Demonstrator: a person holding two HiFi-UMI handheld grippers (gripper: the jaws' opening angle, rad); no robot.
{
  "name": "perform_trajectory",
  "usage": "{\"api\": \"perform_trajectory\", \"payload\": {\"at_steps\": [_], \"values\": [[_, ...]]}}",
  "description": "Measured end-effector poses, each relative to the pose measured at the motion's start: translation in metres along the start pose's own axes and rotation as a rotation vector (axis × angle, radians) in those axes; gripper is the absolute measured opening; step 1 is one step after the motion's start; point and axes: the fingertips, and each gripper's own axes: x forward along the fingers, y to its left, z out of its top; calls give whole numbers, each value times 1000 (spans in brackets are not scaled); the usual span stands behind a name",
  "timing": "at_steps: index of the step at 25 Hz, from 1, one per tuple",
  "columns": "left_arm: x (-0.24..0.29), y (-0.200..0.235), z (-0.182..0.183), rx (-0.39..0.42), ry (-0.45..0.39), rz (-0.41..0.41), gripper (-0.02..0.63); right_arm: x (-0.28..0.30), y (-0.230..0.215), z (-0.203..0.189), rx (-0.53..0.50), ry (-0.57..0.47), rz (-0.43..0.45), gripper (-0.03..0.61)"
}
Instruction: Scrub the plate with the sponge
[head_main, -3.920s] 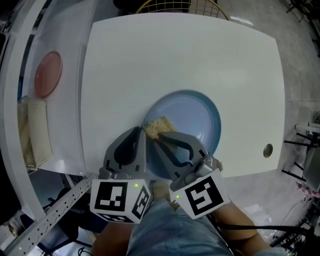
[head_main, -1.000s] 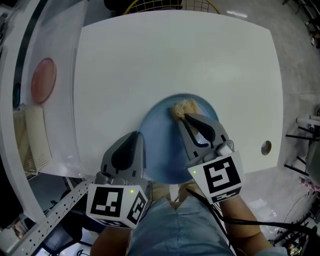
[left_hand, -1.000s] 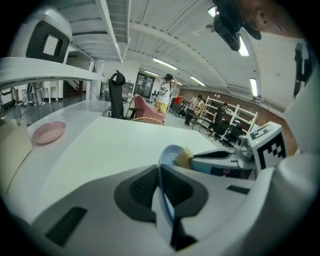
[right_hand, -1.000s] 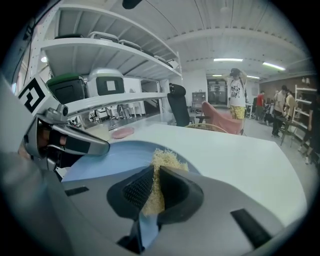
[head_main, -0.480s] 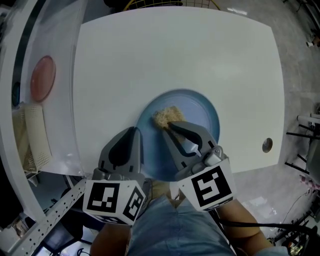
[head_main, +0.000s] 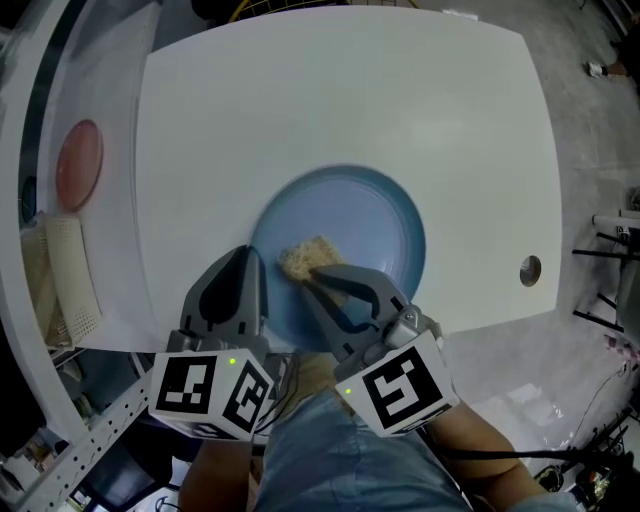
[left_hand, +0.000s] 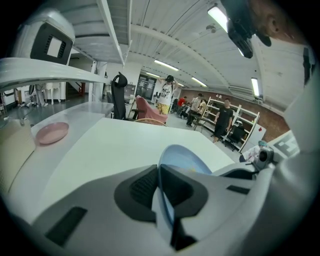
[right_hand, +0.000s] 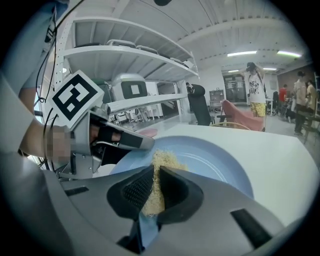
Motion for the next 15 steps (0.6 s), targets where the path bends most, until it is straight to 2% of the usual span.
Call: {"api": "perform_trajectory", "payload": {"at_steps": [8,15], "values": [[-4,1,-4,21,-5,18,25,-15,9,-24,43,2,5,43],[-5,1,-5,43,-1,25,25,-31,-2,-46,93,15,-44,43]]}}
